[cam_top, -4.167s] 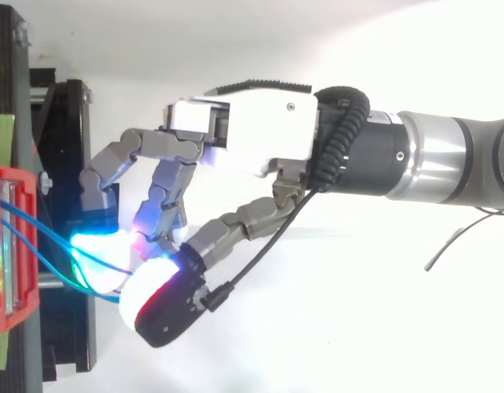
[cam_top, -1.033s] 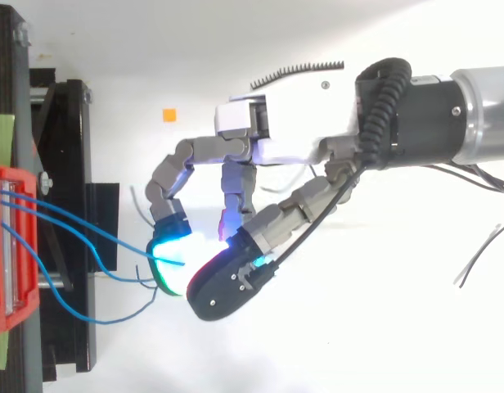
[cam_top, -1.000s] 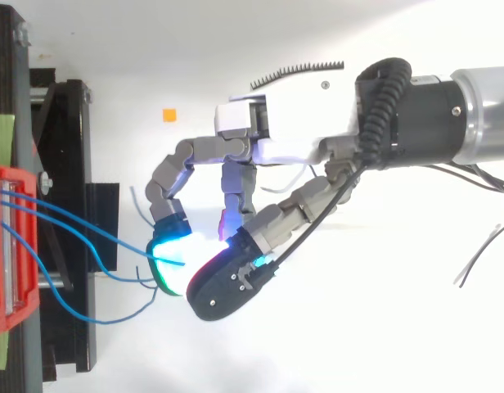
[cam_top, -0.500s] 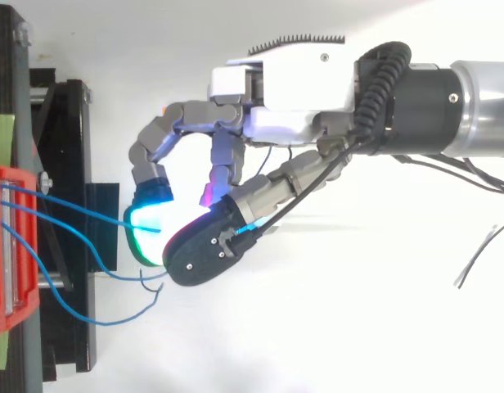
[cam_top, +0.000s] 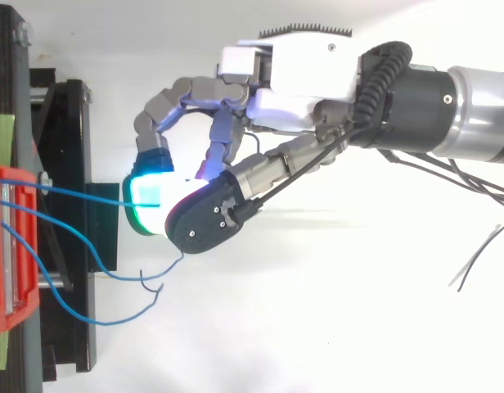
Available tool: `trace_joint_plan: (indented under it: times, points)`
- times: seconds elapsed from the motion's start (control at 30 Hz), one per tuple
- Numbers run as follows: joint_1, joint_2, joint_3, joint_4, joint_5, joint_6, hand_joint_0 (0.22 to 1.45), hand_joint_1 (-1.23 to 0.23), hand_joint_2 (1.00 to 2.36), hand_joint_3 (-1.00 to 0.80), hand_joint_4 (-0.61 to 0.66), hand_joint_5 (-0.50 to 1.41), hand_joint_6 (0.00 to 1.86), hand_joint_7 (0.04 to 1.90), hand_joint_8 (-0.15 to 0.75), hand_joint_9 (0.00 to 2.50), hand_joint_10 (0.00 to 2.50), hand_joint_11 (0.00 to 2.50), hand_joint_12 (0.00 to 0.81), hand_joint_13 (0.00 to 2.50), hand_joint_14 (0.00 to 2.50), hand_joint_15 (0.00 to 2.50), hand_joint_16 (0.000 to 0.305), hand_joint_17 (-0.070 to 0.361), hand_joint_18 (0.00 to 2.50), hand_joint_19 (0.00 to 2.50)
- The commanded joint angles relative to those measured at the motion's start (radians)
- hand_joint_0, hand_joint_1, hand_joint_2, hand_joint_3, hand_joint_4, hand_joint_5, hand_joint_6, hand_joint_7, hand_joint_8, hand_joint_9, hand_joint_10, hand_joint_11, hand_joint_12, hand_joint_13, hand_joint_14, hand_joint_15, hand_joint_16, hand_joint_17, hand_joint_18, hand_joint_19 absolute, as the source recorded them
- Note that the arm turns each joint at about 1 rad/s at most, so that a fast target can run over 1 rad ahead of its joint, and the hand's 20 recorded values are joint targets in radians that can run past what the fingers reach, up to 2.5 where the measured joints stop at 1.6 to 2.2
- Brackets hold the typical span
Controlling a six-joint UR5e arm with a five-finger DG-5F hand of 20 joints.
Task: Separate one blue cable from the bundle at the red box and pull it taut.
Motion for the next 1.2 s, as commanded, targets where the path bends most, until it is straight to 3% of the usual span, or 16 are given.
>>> trace_joint_plan:
  times: [0.0,0.13,0.4,0.83,1.17]
  points:
    - [0.001,0.0,-0.008,0.032,0.028,0.001,0.71,-0.7,1.01,-0.43,0.1,-0.2,0.93,1.06,0.378,1.38,0.01,1.6,0.455,1.19,0.02,0.83,0.055,0.123,1.13,0.73]
    - [0.001,0.0,-0.006,0.033,0.029,0.001,0.66,-0.66,1.0,-0.48,0.16,-0.19,0.93,1.01,0.381,1.36,0.0,1.57,0.455,1.18,0.02,0.82,0.055,0.124,1.12,0.73]
    - [0.001,0.0,-0.006,0.037,0.029,0.001,0.63,-0.62,1.0,-0.5,0.17,-0.19,0.91,1.02,0.388,1.35,0.01,1.56,0.455,1.17,0.02,0.83,0.055,0.123,1.11,0.73]
    - [0.003,0.0,-0.008,0.041,0.031,0.003,0.64,-0.71,1.02,-0.18,0.1,-0.16,0.93,1.14,0.394,1.35,0.0,1.57,0.452,1.17,0.02,0.83,0.055,0.124,1.11,0.76]
    - [0.001,0.015,-0.006,0.026,0.01,0.041,0.65,-0.73,1.02,-0.16,0.09,-0.16,0.93,1.18,0.4,1.35,0.01,1.57,0.453,1.17,0.02,0.83,0.055,0.125,1.12,0.75]
